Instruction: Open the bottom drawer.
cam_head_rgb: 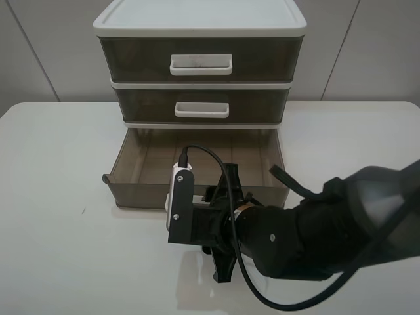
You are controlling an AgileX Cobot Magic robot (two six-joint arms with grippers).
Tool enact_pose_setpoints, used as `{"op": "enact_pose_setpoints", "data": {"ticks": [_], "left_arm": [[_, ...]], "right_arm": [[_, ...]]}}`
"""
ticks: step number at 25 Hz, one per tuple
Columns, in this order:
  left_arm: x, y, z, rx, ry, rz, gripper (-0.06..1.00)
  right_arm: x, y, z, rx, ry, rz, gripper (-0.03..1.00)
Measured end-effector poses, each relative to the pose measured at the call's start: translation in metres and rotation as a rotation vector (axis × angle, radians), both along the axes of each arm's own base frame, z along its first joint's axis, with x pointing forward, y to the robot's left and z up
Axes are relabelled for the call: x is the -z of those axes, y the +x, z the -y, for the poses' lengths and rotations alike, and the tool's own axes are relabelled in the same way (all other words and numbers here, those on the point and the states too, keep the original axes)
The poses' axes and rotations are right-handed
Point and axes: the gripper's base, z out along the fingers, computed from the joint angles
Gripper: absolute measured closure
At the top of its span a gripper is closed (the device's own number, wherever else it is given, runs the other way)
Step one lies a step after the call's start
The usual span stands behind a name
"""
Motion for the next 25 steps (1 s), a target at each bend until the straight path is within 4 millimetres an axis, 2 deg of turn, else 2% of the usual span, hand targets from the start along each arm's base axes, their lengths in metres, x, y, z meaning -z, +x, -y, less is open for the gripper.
{"op": "enact_pose_setpoints", "data": {"ticks": [2, 5, 12, 19, 25], "left_arm": [[0.000, 0.000, 0.000, 0.000, 0.000, 0.000, 0.20], [0.000, 0.000, 0.000, 0.000, 0.000, 0.000, 0.20], [0.000, 0.000, 0.000, 0.000, 0.000, 0.000, 0.20], [0.000, 0.000, 0.000, 0.000, 0.000, 0.000, 0.20], [0.000, 0.000, 0.000, 0.000, 0.000, 0.000, 0.20]], "right_arm": [[-0.001, 0.000, 0.000, -0.002, 0.003, 0.000, 0.36], [-0.010, 0.000, 0.000, 0.000, 0.029, 0.013, 0.32], [-0.047, -0.001, 0.005, 0.097, 0.158, 0.020, 0.31], [-0.082, -0.005, 0.020, 0.182, 0.205, 0.016, 0.31], [-0.111, -0.006, 0.035, 0.279, 0.325, -0.005, 0.31]]}}
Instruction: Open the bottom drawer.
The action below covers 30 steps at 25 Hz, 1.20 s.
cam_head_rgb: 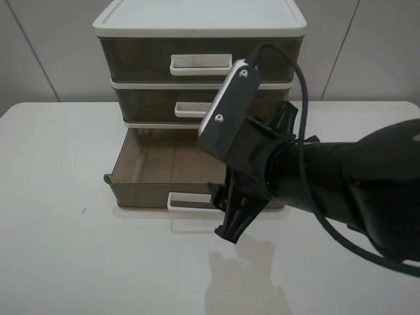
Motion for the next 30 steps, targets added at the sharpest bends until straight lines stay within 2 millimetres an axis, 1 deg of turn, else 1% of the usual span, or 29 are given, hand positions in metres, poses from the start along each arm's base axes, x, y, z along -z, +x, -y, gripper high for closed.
{"op": "enact_pose_setpoints", "data": {"ticks": [2, 6, 8, 9, 11, 12, 13, 15, 18, 20, 21, 24, 26, 30], "left_arm": [[0.000, 0.000, 0.000, 0.000, 0.000, 0.000, 0.20], [0.000, 0.000, 0.000, 0.000, 0.000, 0.000, 0.20], [0.000, 0.000, 0.000, 0.000, 0.000, 0.000, 0.20], [0.000, 0.000, 0.000, 0.000, 0.000, 0.000, 0.20], [0.000, 0.000, 0.000, 0.000, 0.000, 0.000, 0.20], [0.000, 0.000, 0.000, 0.000, 0.000, 0.000, 0.20], [0.000, 0.000, 0.000, 0.000, 0.000, 0.000, 0.20], [0.000, 0.000, 0.000, 0.000, 0.000, 0.000, 0.20], [0.000, 0.000, 0.000, 0.000, 0.000, 0.000, 0.20], [0.000, 0.000, 0.000, 0.000, 0.000, 0.000, 0.20], [0.000, 0.000, 0.000, 0.000, 0.000, 0.000, 0.20], [0.000, 0.000, 0.000, 0.000, 0.000, 0.000, 0.20], [0.000, 0.000, 0.000, 0.000, 0.000, 0.000, 0.20], [0.000, 0.000, 0.000, 0.000, 0.000, 0.000, 0.20]], "right_arm": [[-0.010, 0.006, 0.009, 0.050, 0.047, 0.014, 0.31], [-0.027, 0.026, 0.031, 0.114, 0.101, 0.090, 0.31], [-0.032, 0.039, 0.041, 0.130, 0.140, 0.112, 0.31], [-0.033, 0.044, 0.045, 0.145, 0.187, 0.093, 0.31], [-0.032, 0.054, 0.055, 0.180, 0.282, 0.028, 0.31], [-0.028, 0.058, 0.063, 0.227, 0.401, -0.112, 0.31], [-0.026, 0.060, 0.069, 0.259, 0.447, -0.185, 0.31], [-0.025, 0.062, 0.083, 0.335, 0.516, -0.319, 0.31], [-0.036, 0.062, 0.115, 0.491, 0.562, -0.440, 0.31], [-0.044, 0.057, 0.139, 0.626, 0.568, -0.501, 0.31], [-0.051, 0.053, 0.153, 0.688, 0.555, -0.497, 0.31], [-0.070, 0.034, 0.189, 0.868, 0.518, -0.488, 0.31], [-0.084, 0.015, 0.201, 0.931, 0.510, -0.436, 0.31], [-0.115, -0.034, 0.214, 0.964, 0.497, -0.249, 0.31]]}}
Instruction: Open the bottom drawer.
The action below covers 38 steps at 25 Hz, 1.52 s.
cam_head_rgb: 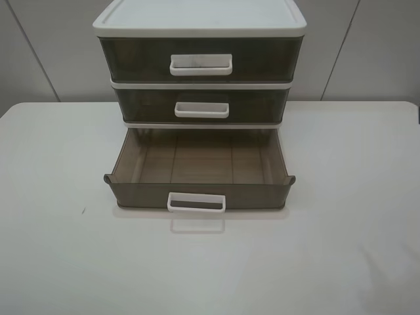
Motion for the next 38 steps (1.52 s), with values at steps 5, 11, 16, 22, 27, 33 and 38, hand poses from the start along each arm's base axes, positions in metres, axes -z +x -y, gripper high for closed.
{"op": "enact_pose_setpoints", "data": {"ticks": [5, 11, 16, 22, 27, 33, 38], "left_arm": [[0.000, 0.000, 0.000, 0.000, 0.000, 0.000, 0.20], [0.000, 0.000, 0.000, 0.000, 0.000, 0.000, 0.20], [0.000, 0.000, 0.000, 0.000, 0.000, 0.000, 0.20], [0.000, 0.000, 0.000, 0.000, 0.000, 0.000, 0.20], [0.000, 0.000, 0.000, 0.000, 0.000, 0.000, 0.20], [0.000, 0.000, 0.000, 0.000, 0.000, 0.000, 0.20], [0.000, 0.000, 0.000, 0.000, 0.000, 0.000, 0.20]], "right_arm": [[-0.021, -0.067, 0.006, 0.031, -0.055, 0.189, 0.31], [-0.018, -0.123, 0.010, 0.064, -0.076, 0.279, 0.31], [-0.011, -0.145, 0.009, 0.068, -0.060, 0.274, 0.31], [0.017, -0.141, 0.009, 0.061, -0.064, 0.313, 0.31], [0.039, -0.137, 0.009, 0.043, -0.083, 0.337, 0.31], [0.039, -0.137, 0.007, 0.011, -0.092, 0.337, 0.31], [0.039, -0.137, 0.006, -0.006, -0.095, 0.337, 0.31]]}}
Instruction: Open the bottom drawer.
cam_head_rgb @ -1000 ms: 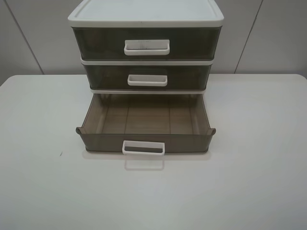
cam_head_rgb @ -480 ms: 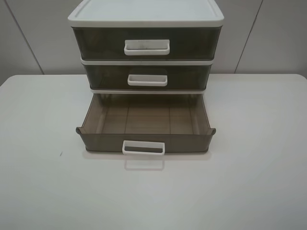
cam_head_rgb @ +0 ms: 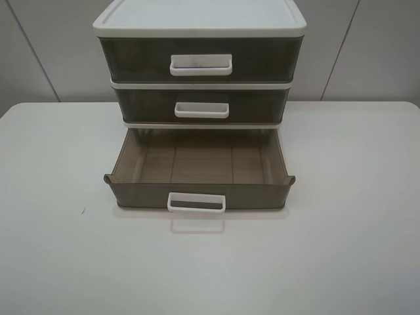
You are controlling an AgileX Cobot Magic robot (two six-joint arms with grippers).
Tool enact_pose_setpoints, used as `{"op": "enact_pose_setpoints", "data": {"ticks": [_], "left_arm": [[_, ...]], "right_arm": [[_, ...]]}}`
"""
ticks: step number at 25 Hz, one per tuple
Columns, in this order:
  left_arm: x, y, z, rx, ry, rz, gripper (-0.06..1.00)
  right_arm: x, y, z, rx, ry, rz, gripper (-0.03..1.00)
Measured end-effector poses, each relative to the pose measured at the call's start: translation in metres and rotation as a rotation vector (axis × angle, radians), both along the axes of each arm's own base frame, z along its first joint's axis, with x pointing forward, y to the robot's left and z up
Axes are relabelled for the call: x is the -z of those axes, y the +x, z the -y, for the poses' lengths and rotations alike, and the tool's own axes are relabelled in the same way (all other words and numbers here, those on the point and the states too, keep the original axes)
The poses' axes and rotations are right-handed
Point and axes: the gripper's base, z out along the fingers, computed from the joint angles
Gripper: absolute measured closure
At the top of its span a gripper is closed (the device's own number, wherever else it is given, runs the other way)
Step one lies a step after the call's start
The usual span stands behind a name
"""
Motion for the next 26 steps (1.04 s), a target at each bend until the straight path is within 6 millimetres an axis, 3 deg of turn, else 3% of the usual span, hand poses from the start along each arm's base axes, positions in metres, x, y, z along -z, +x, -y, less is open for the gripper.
{"op": "enact_pose_setpoints", "data": {"ticks": [26], "left_arm": [[0.0000, 0.0000, 0.0000, 0.000, 0.000, 0.000, 0.20]], "right_arm": [[-0.0001, 0.0000, -0.0001, 0.000, 0.000, 0.001, 0.31]]}}
